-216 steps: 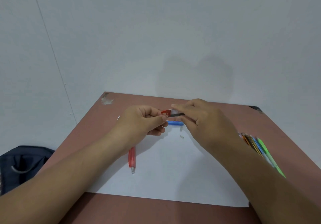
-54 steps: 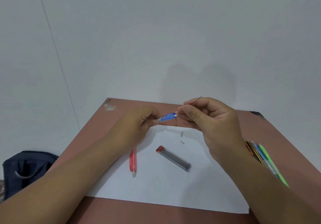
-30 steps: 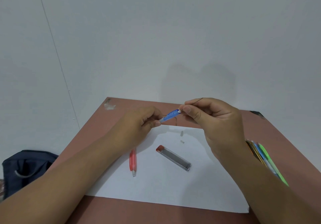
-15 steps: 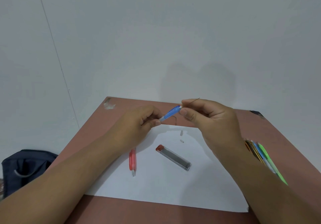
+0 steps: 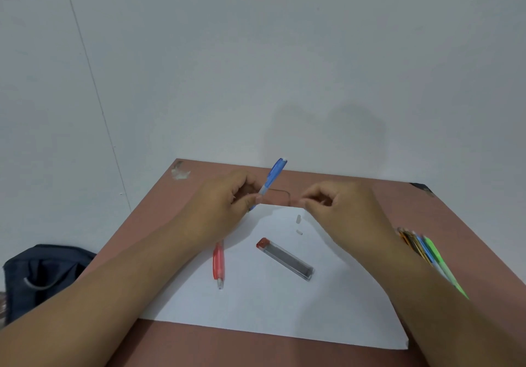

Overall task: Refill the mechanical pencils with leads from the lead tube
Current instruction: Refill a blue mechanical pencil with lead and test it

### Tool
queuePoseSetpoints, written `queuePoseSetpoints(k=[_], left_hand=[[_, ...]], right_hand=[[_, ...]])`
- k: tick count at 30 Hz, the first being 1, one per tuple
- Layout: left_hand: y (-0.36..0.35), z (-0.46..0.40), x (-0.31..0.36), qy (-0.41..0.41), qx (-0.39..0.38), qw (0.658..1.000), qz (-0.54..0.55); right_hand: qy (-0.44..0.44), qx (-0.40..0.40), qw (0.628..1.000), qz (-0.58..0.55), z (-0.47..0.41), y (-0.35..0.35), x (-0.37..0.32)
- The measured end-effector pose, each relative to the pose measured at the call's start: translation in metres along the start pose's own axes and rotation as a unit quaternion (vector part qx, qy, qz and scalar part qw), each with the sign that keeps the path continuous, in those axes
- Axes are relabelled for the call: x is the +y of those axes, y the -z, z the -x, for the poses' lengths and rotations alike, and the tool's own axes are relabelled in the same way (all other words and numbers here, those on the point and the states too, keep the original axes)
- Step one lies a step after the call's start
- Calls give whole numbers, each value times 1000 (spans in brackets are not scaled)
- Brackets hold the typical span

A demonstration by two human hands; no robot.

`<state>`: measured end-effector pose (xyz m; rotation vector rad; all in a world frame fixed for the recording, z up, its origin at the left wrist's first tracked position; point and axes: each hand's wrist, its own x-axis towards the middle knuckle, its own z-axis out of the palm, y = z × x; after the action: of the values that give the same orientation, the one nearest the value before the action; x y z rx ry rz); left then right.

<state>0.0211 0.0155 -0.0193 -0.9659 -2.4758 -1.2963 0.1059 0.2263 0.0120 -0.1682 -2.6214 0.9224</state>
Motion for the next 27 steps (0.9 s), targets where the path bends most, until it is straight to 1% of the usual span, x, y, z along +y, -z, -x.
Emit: queuePoseSetpoints(k=[1, 3, 5, 7, 11, 13, 15, 16, 18, 20, 22, 25, 27], left_hand=[[0, 0, 0, 5, -1, 1000, 3], [0, 0, 0, 9, 0, 1000, 3], [1, 0, 0, 1, 3, 1000, -5], [1, 0, 0, -9, 6, 1000, -13], [0, 0, 0, -4, 11, 1000, -6], [0, 0, -1, -18, 17, 1000, -9], [0, 0, -2, -33, 23, 999, -8], [0, -1, -3, -39, 25, 999, -8], [0, -1, -4, -48, 31, 998, -13], [0, -1, -4, -56, 30, 998, -19], [0, -1, -2, -63, 27, 997, -23], [1, -1, -3, -70, 24, 997, -35], [0, 0, -4, -72, 22, 996, -40]], right_hand=[[-4, -23, 999, 49, -1, -1, 3], [-19, -79, 992, 98, -2, -1, 5], [-23, -127, 984, 121, -2, -4, 6], [-23, -153, 978, 140, -3, -8, 6], [-1, -149, 970, 192, -3, -14, 5], [9, -136, 969, 205, -1, -14, 4], [24, -101, 979, 174, 0, -11, 3], [34, -72, 987, 139, 0, -9, 2], [45, -3, 999, 22, 0, -5, -1], [51, 66, 992, -97, 3, -1, -6], [77, 112, 977, -163, 6, 2, -10], [115, 128, 964, -203, 9, 2, -13], [137, 123, 963, -197, 9, 1, -13]])
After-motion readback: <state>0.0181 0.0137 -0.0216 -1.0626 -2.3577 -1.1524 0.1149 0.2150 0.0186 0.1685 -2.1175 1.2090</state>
